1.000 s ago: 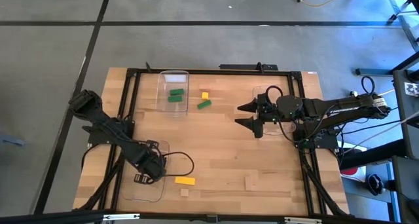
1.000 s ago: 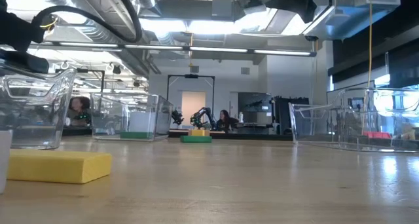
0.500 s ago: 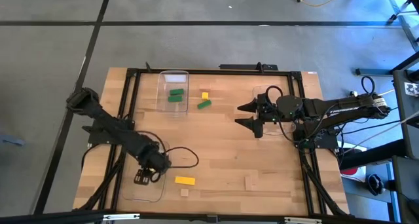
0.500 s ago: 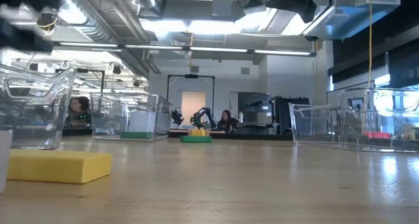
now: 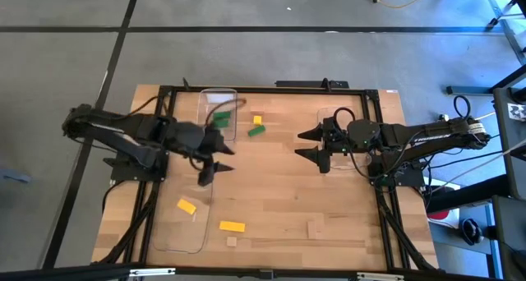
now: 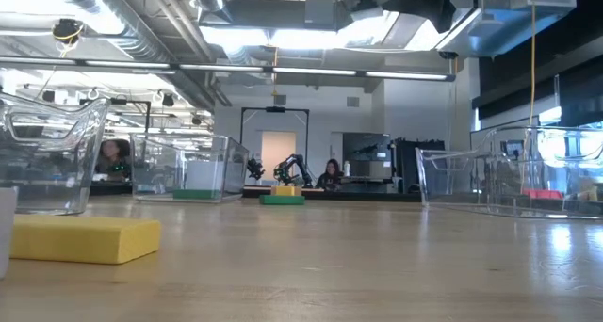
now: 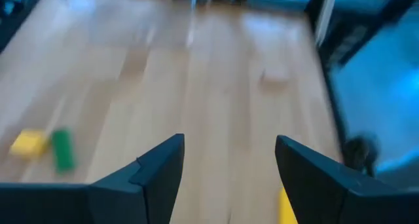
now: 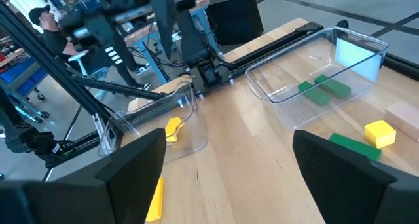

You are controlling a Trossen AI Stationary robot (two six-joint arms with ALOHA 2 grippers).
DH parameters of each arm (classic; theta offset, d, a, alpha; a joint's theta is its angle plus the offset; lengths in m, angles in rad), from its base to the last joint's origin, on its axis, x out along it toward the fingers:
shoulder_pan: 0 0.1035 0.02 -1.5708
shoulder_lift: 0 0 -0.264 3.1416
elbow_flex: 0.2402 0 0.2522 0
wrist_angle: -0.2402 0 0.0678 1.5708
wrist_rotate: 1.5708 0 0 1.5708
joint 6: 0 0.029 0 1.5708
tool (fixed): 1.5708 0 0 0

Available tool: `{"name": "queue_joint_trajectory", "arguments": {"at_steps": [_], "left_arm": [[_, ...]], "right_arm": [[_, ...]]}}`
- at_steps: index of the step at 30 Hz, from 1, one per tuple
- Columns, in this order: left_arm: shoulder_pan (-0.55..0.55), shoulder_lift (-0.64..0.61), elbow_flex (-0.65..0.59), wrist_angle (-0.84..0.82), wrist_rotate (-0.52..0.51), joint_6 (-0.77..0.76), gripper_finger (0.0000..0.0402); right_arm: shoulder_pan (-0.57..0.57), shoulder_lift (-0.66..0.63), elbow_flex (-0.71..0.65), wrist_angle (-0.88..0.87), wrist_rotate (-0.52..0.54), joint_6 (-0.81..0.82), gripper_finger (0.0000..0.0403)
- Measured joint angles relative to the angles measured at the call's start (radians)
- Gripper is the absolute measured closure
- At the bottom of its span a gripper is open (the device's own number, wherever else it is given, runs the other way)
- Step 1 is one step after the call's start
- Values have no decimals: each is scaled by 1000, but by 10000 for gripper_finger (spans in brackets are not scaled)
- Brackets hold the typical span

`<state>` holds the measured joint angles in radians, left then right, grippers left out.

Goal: Sort & place blocks by color
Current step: Put the bottom yellow block into the bottom left transparent bin

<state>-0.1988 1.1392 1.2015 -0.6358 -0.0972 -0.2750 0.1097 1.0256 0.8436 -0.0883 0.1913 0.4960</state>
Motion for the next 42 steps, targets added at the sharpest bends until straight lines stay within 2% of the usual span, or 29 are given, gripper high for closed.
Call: {"name": "queue_joint_trajectory", "arguments": {"at_steps": [2, 4, 13, 19, 22, 25, 29, 34, 42], "left_arm": [[29, -8, -31, 83, 52, 0, 171], [38, -10, -40, 99, 70, -3, 171], [5, 66, -24, 49, 102, -44, 170], [-78, 220, 97, -30, 127, -45, 170], [-121, 317, 178, -74, 122, -54, 170], [-165, 415, 265, -138, 77, -70, 170], [-220, 542, 359, -156, -2, -80, 170], [-256, 669, 424, -152, -21, -88, 170], [-296, 766, 438, -173, -14, -85, 170]], "right_arm": [[0, 0, 0, 0, 0, 1, 67], [0, -1, 0, 0, 0, 2, 67], [-3, -8, 0, 2, 0, -3, 67], [-14, -14, 1, -7, 5, -25, 67], [-16, -13, 1, -12, 51, -35, 67], [-16, -12, 1, -18, 95, -61, 67], [-16, -12, 1, -23, 96, -79, 67], [-16, -12, 1, -30, 96, -87, 67], [-16, -12, 1, -66, 95, -79, 67]]}}
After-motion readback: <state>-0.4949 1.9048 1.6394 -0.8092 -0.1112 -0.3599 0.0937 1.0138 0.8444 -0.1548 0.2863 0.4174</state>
